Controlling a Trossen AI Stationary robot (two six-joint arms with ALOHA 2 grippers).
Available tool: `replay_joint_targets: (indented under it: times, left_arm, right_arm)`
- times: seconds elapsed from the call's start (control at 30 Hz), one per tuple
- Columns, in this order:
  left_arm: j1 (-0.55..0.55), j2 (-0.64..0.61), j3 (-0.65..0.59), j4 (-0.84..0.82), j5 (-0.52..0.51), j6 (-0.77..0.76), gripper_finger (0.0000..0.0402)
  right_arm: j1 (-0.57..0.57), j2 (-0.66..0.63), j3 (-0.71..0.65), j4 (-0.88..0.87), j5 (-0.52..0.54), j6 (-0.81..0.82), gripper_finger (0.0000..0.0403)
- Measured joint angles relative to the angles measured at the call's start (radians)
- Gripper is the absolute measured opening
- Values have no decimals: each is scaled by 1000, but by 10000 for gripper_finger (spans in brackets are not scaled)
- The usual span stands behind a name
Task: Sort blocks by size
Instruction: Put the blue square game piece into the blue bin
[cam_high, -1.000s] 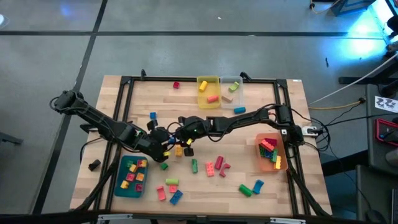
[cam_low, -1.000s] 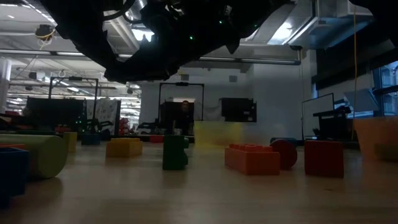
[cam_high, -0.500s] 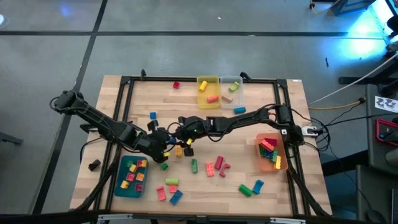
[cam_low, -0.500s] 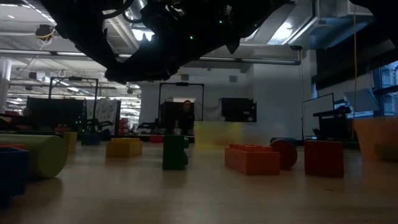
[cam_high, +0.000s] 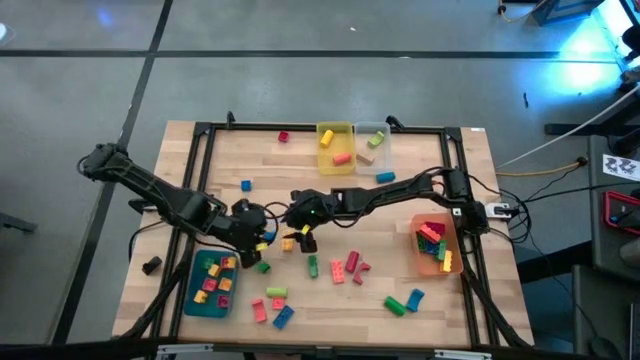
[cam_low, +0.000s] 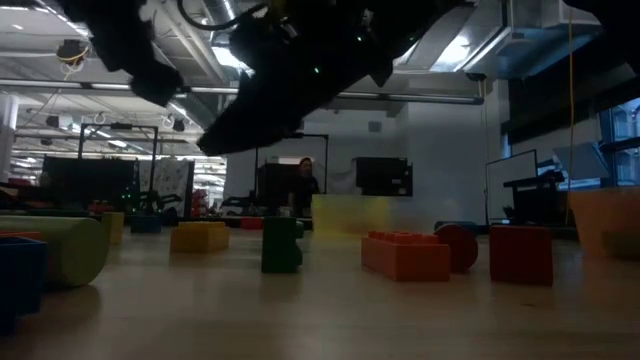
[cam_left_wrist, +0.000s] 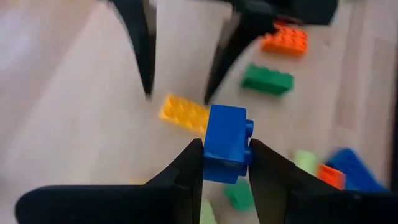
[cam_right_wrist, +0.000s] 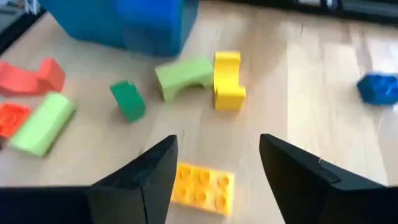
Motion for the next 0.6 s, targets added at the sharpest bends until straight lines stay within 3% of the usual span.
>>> replay_joint_targets:
  times: [0.17, 0.43, 0.6]
  left_arm:
    - [0, -79, 5, -104, 202, -232, 86]
    - [-81, -172, 5, -223, 618, -670, 91]
    - [-157, -180, 5, -224, 648, -867, 103]
  right_arm:
    - [0, 0, 0, -63, 0, -68, 224]
    - [0, 0, 0, -146, -99, -429, 209]
    - [0, 0, 0, -145, -98, -669, 200]
